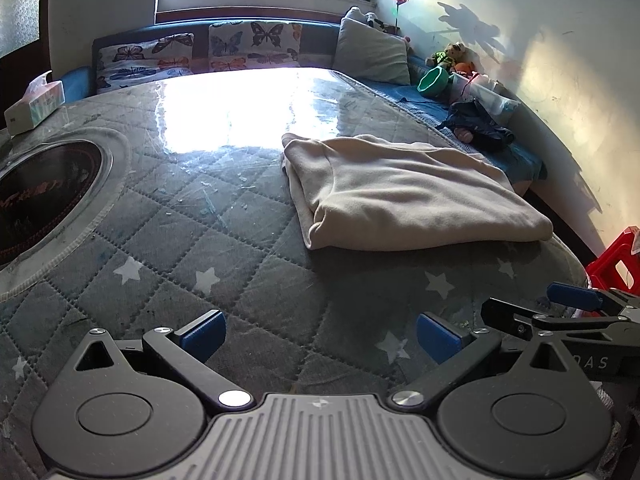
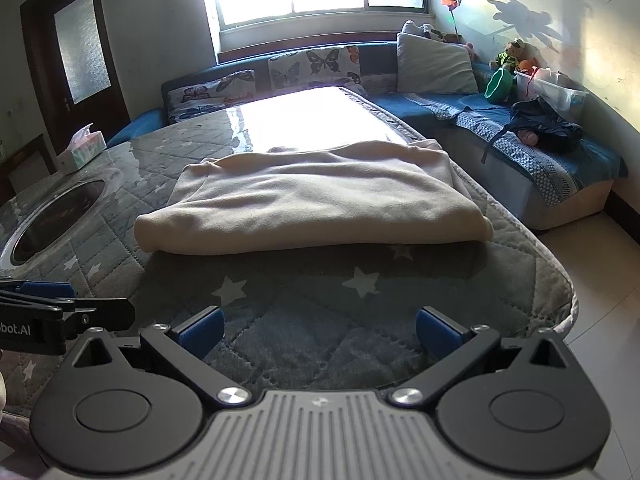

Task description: Fold clothes

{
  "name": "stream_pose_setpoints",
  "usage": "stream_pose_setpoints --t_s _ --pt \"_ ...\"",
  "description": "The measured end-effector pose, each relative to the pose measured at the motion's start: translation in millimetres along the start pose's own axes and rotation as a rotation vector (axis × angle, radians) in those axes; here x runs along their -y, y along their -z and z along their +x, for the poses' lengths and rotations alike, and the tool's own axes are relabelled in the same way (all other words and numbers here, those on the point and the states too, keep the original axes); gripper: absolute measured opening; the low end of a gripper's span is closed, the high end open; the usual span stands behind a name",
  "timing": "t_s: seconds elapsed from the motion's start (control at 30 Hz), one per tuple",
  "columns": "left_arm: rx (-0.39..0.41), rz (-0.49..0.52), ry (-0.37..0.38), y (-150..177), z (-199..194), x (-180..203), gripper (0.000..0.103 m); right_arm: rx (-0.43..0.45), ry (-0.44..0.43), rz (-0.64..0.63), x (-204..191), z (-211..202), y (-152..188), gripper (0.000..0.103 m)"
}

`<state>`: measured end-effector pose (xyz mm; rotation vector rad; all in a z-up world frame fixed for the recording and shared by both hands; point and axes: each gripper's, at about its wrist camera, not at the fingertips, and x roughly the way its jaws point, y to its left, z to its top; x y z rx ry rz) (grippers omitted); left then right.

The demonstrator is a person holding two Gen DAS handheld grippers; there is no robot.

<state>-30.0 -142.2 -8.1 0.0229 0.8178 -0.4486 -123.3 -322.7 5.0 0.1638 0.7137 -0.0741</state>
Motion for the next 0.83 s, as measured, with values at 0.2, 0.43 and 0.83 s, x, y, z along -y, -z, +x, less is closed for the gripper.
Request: stream_pose_setpoints --t_s 0.2,0.43,0.83 --pt "-0.006 0.002 0.004 -1.4 1.7 1.1 0.103 -0.005 -0.003 -0.005 -0.9 1.6 -1.4 0.103" --pt "-0.01 0.003 0.006 -3.6 3.2 1.6 0.103 -0.006 -0.003 -0.011 -1.9 3.5 -5.0 0.103" --pt "-0.011 -0.001 0.005 -5.5 4.6 1.2 0.103 0.002 -0.02 -0.017 -2.4 2.2 -5.1 0.103"
